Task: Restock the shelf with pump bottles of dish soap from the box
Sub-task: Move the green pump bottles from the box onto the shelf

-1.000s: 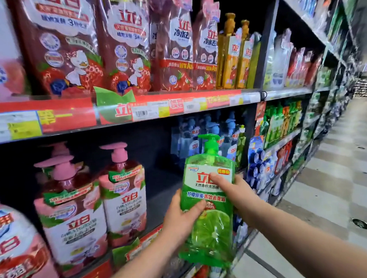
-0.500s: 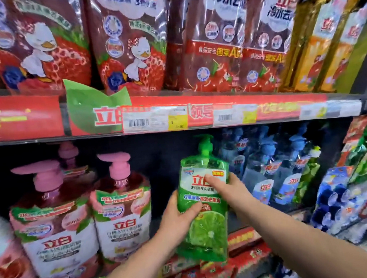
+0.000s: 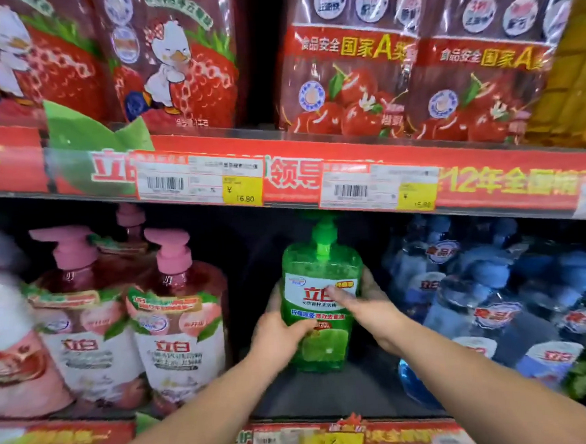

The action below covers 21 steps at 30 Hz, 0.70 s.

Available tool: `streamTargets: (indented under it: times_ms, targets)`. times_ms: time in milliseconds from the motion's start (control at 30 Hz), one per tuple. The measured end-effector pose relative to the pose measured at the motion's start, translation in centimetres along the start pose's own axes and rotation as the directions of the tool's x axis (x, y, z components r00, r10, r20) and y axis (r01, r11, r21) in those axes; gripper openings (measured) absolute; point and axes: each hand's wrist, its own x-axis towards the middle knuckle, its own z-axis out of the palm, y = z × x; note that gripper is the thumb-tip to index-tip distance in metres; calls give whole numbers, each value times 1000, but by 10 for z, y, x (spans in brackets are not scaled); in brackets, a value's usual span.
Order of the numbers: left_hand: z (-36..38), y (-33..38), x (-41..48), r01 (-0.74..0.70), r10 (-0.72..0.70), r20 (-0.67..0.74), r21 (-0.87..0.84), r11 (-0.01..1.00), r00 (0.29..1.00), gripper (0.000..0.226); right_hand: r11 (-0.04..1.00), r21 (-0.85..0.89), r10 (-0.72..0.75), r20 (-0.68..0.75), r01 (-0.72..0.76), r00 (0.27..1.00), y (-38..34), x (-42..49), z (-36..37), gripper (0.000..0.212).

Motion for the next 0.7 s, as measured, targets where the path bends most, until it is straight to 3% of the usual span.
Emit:
streamTargets:
  times_ms: [167,300,400,467,600,700]
  targets:
    - [1,-4,10,-48,56,-54,152,987,997,83,999,-34,-27,26,28,999,11,11,-1,82]
    - [1,-19,5,11,5,-46,336,942,999,86,974,-219,-67,-10,63,998,40,10,7,95]
    - [-1,-37,-6,101,-149,36,580,808,988,84,951,-306,-61,-32,49,998,48,21,11,94]
    - [-4,-49,-12,66,-214,113,726,685,970,85,941,-336,-37,-17,29,999,48,35,13,93]
    - [-8,-60,-12,-43,-225,194,839,543,955,80,944,-328,-17,24,24,1000,47,62,14,92]
    - [-9,-66,-11,-79,-208,205,867,492,956,76,960,-280,-14,64,32,998,46,80,16,88]
